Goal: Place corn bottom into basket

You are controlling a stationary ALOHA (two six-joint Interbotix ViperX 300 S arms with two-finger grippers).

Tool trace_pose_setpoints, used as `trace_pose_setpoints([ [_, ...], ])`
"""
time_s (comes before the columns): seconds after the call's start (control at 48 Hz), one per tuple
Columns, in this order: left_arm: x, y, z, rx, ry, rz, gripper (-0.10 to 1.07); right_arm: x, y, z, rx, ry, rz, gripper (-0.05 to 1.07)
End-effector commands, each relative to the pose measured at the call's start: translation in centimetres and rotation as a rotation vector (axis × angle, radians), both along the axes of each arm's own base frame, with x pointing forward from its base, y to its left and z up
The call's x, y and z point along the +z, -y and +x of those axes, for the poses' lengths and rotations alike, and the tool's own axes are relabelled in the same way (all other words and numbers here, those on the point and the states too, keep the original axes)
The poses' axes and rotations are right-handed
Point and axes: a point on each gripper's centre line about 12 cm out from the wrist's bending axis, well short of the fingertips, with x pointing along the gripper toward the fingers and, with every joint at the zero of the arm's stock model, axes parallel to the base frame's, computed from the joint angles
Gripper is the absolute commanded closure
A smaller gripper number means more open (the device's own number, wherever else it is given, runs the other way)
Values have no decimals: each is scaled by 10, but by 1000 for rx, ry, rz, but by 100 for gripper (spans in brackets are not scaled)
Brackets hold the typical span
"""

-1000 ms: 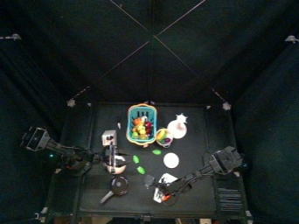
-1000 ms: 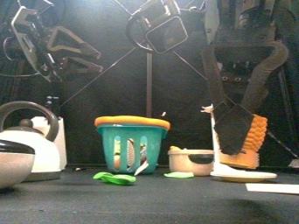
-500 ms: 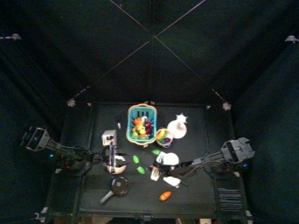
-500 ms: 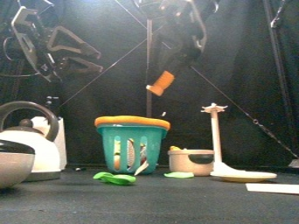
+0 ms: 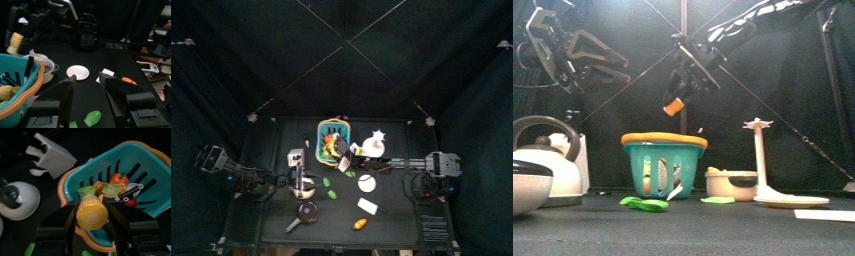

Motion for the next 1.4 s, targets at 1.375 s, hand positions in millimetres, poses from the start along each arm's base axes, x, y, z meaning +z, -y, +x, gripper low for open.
trace_pose_setpoints([
  [1.375,0,-1,-1,9,4,-8,17,5,29,3,-31,22,-28,8],
])
